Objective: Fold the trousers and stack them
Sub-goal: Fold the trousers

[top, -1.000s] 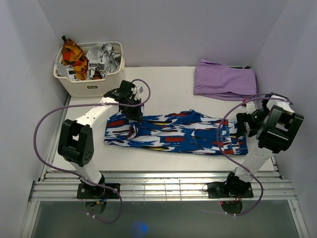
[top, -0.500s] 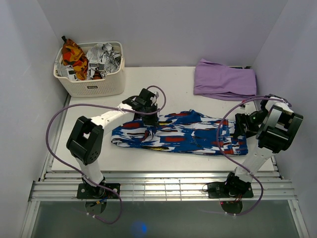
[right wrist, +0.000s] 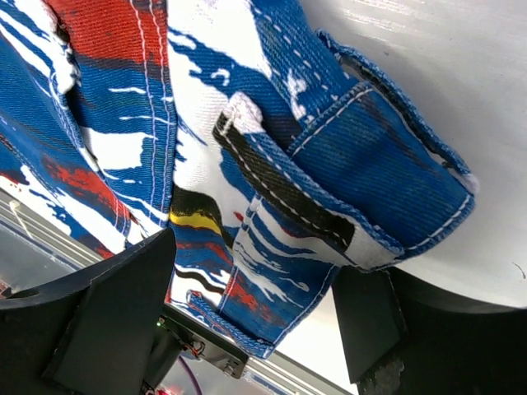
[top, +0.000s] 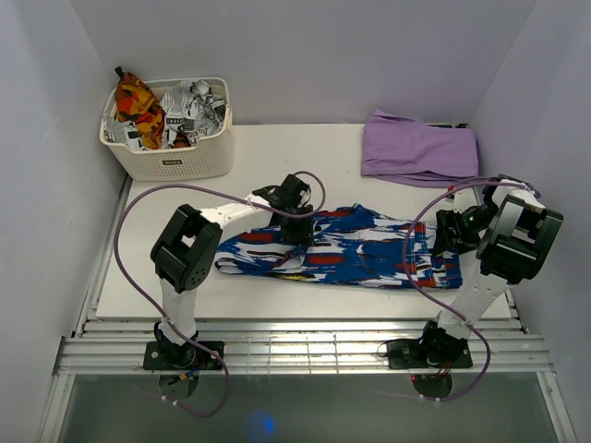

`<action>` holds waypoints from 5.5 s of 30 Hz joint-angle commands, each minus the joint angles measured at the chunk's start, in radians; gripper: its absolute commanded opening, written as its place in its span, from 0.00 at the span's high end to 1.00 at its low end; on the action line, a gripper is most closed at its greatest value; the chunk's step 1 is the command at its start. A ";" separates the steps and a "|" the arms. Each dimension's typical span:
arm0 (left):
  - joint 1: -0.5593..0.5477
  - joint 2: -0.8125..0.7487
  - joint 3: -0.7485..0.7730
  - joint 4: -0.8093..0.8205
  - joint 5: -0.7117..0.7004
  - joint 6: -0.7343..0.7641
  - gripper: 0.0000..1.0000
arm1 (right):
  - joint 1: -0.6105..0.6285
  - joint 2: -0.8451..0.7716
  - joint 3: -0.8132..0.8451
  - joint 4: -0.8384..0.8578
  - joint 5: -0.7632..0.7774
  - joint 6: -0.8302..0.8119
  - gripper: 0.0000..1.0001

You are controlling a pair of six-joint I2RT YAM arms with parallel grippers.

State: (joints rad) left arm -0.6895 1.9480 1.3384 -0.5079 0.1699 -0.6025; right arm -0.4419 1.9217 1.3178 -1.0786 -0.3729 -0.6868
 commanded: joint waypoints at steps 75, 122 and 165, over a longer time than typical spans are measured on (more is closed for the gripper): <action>0.423 -0.529 -0.412 -0.031 0.295 0.963 0.31 | 0.531 -0.081 -0.132 0.531 -0.130 0.345 0.61; -0.007 -0.515 -0.492 0.016 0.099 0.912 0.97 | 0.526 -0.127 -0.272 0.522 -0.086 0.434 0.83; 1.064 -0.512 -0.343 -0.297 0.839 0.715 0.08 | 0.851 -0.187 -0.163 0.799 -0.486 0.978 0.37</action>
State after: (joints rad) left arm 0.3244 1.4525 1.0042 -0.7765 0.9150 0.1295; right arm 0.3527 1.6440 1.1458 -0.3904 -0.7734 0.0731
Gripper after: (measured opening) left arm 0.921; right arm 0.623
